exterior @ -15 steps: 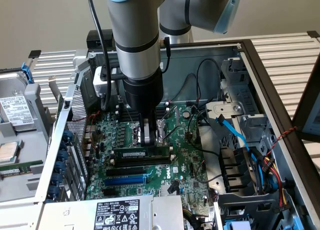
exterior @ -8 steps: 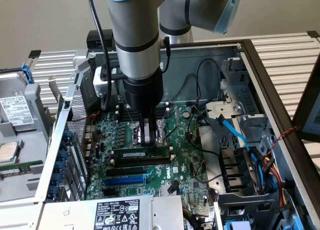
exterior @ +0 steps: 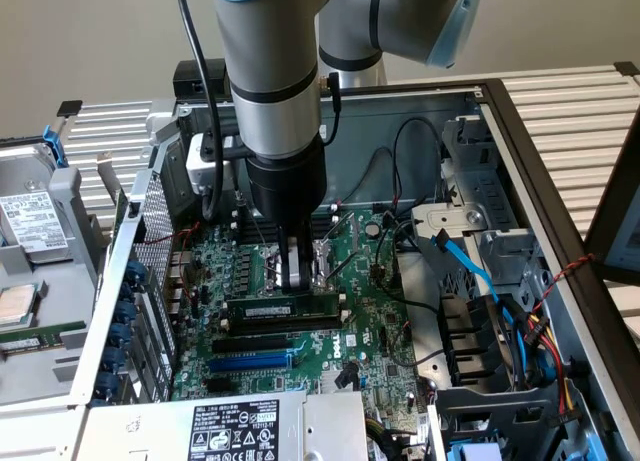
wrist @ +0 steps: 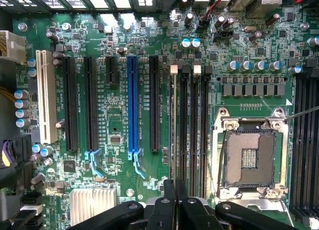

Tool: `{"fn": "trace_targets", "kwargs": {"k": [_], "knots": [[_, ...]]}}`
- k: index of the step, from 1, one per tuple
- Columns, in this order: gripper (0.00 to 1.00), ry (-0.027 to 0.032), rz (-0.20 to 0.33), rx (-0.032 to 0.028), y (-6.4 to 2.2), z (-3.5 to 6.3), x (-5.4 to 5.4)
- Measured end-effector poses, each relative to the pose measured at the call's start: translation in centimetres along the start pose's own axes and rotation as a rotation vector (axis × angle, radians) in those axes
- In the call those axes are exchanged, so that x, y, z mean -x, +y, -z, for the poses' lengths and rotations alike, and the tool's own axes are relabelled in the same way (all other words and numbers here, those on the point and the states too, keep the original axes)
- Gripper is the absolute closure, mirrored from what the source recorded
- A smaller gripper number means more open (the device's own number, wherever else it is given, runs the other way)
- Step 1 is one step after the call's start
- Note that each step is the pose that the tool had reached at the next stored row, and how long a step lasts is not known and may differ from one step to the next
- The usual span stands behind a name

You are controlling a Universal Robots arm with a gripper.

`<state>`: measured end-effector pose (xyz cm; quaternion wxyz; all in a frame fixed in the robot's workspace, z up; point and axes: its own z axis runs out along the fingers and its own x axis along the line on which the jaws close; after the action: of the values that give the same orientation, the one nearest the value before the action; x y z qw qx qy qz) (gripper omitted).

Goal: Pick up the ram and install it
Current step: 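Insert the ram into the slot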

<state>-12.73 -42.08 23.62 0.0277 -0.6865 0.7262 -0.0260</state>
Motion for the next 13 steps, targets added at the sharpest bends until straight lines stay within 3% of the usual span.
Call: {"fn": "trace_targets", "kwargs": {"k": [13], "knots": [[0.88,-0.0002,0.0,-0.0006,0.02,-0.2,0.19]]}}
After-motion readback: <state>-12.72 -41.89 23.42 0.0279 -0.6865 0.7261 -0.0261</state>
